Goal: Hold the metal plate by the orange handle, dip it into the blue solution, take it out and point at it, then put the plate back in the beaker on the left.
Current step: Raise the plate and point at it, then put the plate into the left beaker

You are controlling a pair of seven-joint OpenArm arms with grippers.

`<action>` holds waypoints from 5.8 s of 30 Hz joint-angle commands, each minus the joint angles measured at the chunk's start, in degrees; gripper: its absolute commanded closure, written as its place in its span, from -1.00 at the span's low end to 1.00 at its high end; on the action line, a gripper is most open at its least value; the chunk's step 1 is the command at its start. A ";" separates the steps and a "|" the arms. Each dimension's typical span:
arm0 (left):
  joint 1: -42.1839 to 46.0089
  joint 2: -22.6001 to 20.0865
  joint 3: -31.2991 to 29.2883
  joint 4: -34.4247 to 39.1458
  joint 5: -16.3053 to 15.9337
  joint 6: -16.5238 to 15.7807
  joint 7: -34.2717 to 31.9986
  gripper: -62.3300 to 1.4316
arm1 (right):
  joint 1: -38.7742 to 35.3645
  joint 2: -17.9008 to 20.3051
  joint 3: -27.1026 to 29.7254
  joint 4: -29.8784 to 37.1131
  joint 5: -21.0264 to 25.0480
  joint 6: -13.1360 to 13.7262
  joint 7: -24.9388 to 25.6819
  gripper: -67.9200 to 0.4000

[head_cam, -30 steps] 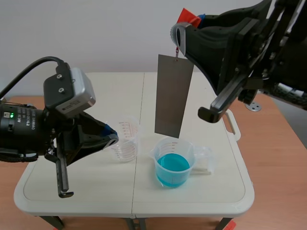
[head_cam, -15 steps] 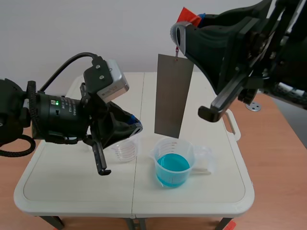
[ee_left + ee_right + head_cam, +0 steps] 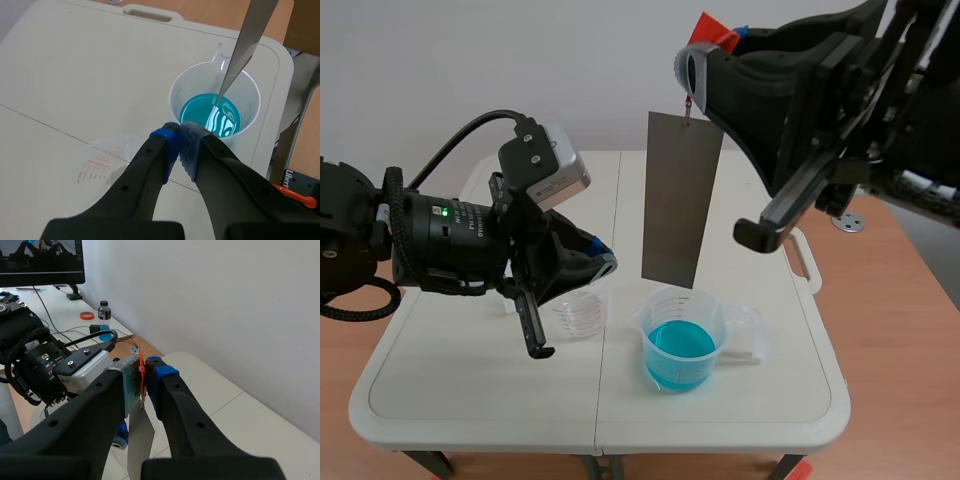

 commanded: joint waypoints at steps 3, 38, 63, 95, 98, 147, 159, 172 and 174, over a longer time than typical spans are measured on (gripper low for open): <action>-0.17 -0.37 -0.02 1.25 -0.59 -1.62 -0.59 0.90 | 0.22 0.59 0.07 1.40 1.07 0.39 0.83 0.95; 24.15 -21.44 -20.83 1.38 -0.37 24.98 -19.23 0.90 | 0.22 0.61 0.07 1.40 1.07 0.39 0.61 0.95; 68.89 -24.11 -34.64 0.39 -0.44 35.98 -22.23 0.90 | 7.30 0.61 -0.70 1.31 1.05 0.39 -2.82 0.95; 69.33 -15.72 -29.70 -6.29 1.16 29.68 -20.55 0.90 | 31.08 -1.64 -15.34 -19.26 1.09 -2.91 -5.18 0.95; 69.33 -15.72 -29.70 -6.29 1.16 29.68 -20.57 0.90 | 32.61 -2.75 -16.48 -22.10 1.09 -2.91 -5.18 0.95; 69.31 -15.72 -29.70 -6.29 1.14 29.70 -20.13 0.90 | 37.16 -10.01 -24.06 -45.27 0.68 -2.86 -4.83 0.95; 69.31 -15.72 -29.70 -6.29 1.14 29.70 -20.13 0.90 | 37.16 -10.54 -24.09 -50.90 0.66 -2.86 -1.27 0.95; 69.31 -15.72 -29.70 -6.29 1.14 29.68 -20.13 0.90 | 37.03 -11.87 -26.82 -55.74 0.66 -2.89 -1.22 0.95; 69.31 -15.72 -29.70 -6.29 1.14 29.68 -20.13 0.90 | 37.03 -11.93 -27.32 -56.52 0.66 -2.89 -1.20 0.95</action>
